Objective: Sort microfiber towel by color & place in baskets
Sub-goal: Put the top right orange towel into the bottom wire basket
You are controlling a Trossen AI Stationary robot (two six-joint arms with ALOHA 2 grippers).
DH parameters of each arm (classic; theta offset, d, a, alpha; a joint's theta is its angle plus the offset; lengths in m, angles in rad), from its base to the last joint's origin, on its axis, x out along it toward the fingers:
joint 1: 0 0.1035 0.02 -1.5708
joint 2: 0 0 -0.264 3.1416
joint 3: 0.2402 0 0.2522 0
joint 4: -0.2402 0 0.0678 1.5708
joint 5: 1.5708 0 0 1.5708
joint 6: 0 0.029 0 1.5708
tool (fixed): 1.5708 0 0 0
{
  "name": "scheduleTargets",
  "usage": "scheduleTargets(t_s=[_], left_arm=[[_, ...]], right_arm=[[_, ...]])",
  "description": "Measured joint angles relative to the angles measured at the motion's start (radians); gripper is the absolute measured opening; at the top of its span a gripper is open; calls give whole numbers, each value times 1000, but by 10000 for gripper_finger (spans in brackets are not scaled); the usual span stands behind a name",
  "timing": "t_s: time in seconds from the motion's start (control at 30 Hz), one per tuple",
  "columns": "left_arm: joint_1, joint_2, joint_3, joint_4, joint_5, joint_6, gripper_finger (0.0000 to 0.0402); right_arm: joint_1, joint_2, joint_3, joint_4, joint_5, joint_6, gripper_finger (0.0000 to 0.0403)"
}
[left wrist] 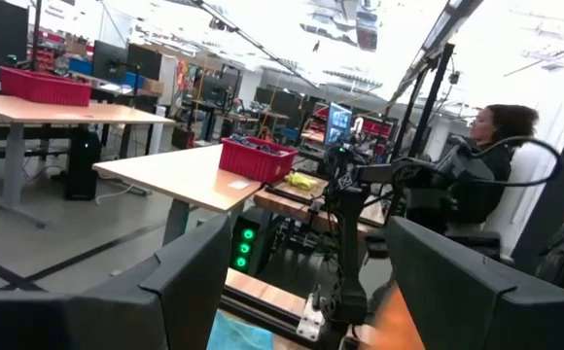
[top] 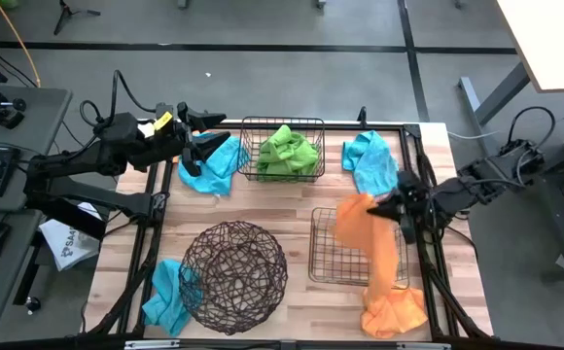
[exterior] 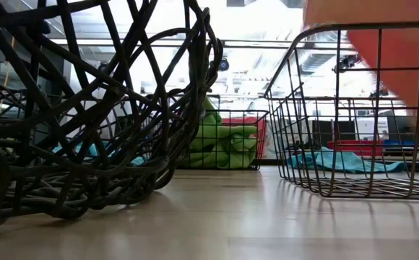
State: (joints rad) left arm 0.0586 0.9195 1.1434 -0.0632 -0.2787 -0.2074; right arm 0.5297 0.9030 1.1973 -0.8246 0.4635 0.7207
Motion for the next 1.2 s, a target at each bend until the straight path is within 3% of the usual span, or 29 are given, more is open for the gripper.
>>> scheduleTargets(t_s=[0.1, 0.23, 0.37, 0.57, 0.67, 0.9, 1.07, 1.2], left_arm=[[0, 0, 0, 2, 0, 0, 262], [0, 1, 0, 1, -10, 0, 262], [0, 1, 0, 2, -16, 0, 262], [0, 1, 0, 1, -16, 0, 262], [0, 1, 0, 1, -17, -1, 262], [0, 1, -1, 1, -17, -1, 262], [0, 1, -1, 0, -17, 0, 262], [0, 1, -1, -1, 9, 0, 262]], right_arm=[[14, -20, 0, -36, 120, 36, 0], [14, -38, 0, 9, 140, 2, 0], [16, -20, 0, 55, 85, -27, 0], [24, 82, 0, 66, -160, -18, 0], [54, 149, 0, 58, -230, -12, 0], [127, 249, -2, -188, -224, 115, 0], [148, 192, -2, -295, -151, 229, 0], [144, 125, -48, -259, -128, 261, 0]])
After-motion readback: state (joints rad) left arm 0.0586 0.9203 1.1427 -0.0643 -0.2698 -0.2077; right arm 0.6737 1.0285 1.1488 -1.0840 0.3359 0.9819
